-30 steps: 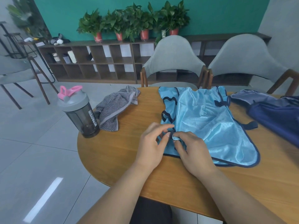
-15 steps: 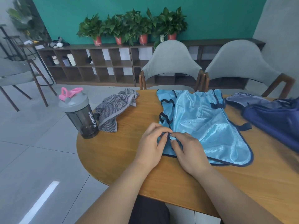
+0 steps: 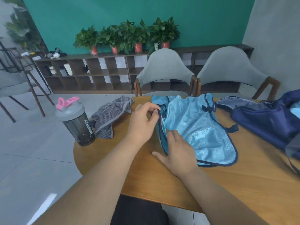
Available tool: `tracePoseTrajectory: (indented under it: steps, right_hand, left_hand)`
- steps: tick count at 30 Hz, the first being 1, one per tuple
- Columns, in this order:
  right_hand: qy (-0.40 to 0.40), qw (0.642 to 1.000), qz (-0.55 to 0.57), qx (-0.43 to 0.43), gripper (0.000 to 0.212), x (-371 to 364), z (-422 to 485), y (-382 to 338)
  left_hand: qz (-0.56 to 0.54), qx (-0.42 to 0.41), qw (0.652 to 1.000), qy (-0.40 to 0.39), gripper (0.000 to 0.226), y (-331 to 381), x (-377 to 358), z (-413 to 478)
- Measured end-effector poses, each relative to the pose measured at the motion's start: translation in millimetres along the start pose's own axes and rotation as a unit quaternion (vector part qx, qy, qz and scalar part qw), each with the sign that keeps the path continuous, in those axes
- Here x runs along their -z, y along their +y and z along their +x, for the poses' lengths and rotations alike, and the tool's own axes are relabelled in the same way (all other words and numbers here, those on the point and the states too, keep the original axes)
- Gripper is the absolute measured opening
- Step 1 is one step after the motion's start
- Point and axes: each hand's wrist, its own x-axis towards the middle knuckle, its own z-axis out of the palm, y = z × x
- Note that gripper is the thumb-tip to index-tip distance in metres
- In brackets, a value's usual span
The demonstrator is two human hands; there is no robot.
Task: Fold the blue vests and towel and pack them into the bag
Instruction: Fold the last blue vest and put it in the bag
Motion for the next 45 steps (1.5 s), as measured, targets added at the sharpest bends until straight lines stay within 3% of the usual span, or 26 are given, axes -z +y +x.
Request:
tracePoseTrajectory:
  steps: [2, 4, 8, 14, 18, 25, 29, 36, 40, 45]
  right_hand:
    - [-0.003, 1.0, -0.007, -0.009, 0.047, -4.6, 0.0, 4.6]
    - [-0.013, 0.999, -0.022, -0.02, 0.035, -3.4, 0.3, 13.0]
    - [-0.089, 0.994, -0.012, -0.056, 0.033, 17.8, -1.9, 58.8]
    - [-0.095, 0.986, 0.074, -0.117, 0.042, 71.4, -11.5, 154.5]
    - [-0.066, 0.971, 0.165, -0.161, 0.045, 75.8, -28.8, 177.4]
    - [-0.032, 0.933, 0.299, -0.198, 0.025, 78.7, -26.2, 184.7]
    - [0.018, 0.932, 0.287, -0.219, 0.017, 76.5, -28.9, 189.9]
    - [0.099, 0.913, 0.266, -0.294, 0.018, 83.9, -31.3, 184.5]
    - [0.093, 0.919, 0.265, -0.278, 0.014, 90.4, -36.0, 178.6]
    - [0.002, 0.956, 0.225, -0.191, 0.019, 91.2, -47.0, 175.9]
  left_hand:
    - [0.003, 0.024, 1.0, 0.013, 0.017, -8.9, 1.7, -1.7]
    - [0.019, 0.052, 0.998, 0.03, 0.019, -20.6, 4.0, -9.9]
    - [0.065, 0.108, 0.991, 0.053, 0.019, -51.5, 7.9, -33.1]
    - [0.079, 0.156, 0.984, 0.043, 0.012, -73.4, -8.4, -41.6]
    - [0.1, 0.15, 0.983, -0.022, 0.015, -82.1, -24.2, -47.7]
    - [0.097, 0.149, 0.982, -0.06, 0.025, -84.1, -23.2, -49.9]
    - [0.093, 0.159, 0.981, -0.063, 0.012, -88.2, -23.4, -50.0]
    - [0.058, 0.171, 0.983, -0.022, 0.026, -87.4, -19.1, -50.0]
    - [0.072, 0.177, 0.981, -0.022, 0.031, -85.0, -19.4, -50.2]
    - [0.076, 0.184, 0.98, -0.007, 0.028, -80.5, -19.5, -48.4]
